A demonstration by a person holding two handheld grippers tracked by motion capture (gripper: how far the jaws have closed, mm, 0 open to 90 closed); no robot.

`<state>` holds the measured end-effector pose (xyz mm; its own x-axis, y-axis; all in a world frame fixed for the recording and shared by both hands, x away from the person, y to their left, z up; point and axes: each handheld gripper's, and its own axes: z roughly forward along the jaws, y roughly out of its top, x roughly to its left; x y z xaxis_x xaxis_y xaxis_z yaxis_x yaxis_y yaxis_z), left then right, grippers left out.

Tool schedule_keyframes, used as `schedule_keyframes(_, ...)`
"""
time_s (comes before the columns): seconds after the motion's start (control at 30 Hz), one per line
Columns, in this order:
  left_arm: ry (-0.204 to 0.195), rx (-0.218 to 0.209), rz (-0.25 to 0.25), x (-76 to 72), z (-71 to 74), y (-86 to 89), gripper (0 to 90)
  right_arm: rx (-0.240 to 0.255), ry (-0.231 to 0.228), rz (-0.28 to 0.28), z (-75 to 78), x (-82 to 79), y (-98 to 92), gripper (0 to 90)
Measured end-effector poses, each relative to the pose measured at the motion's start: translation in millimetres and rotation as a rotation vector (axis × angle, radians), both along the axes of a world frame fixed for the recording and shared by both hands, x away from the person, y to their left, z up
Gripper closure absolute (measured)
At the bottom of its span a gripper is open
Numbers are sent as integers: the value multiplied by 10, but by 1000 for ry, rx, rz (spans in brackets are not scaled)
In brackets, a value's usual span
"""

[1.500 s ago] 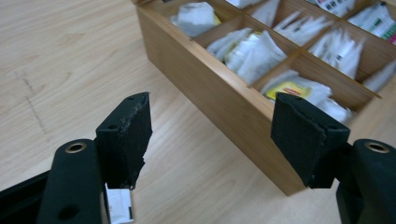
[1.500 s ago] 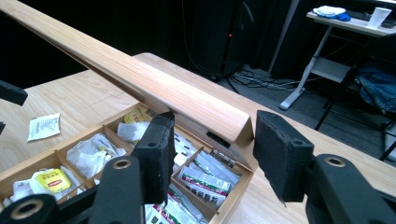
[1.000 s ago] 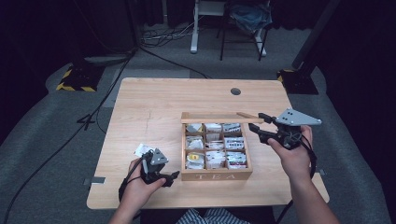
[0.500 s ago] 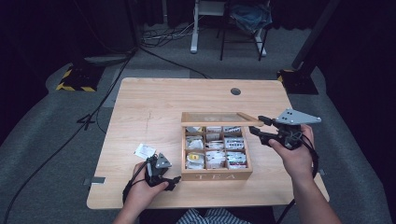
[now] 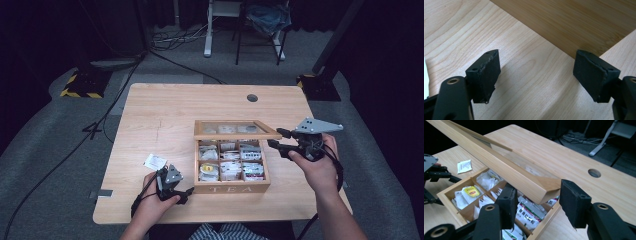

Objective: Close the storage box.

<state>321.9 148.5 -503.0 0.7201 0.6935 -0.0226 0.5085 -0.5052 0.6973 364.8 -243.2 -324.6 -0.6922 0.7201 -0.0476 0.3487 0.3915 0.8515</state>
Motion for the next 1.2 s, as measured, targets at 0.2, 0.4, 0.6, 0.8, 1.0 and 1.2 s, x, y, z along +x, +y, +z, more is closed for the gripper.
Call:
schedule_keyframes(0.2,0,0,1,0,0,0,223,9,40,-3,-9,-9,-19,505)
schedule_keyframes(0.4,0,0,1,-1,0,-1,223,-24,100,1,-18,-36,-13,497)
schedule_keyframes(0.6,-1,2,3,0,0,-1,220,-75,142,5,-38,-74,7,493)
schedule_keyframes(0.8,-1,2,2,0,0,-1,220,-104,170,20,-50,-105,11,494)
schedule_keyframes(1.0,-1,2,3,-1,0,-1,220,-136,203,43,-66,-121,11,501)
schedule_keyframes(1.2,-1,1,3,0,0,-1,220,-170,263,67,-106,-118,15,502)
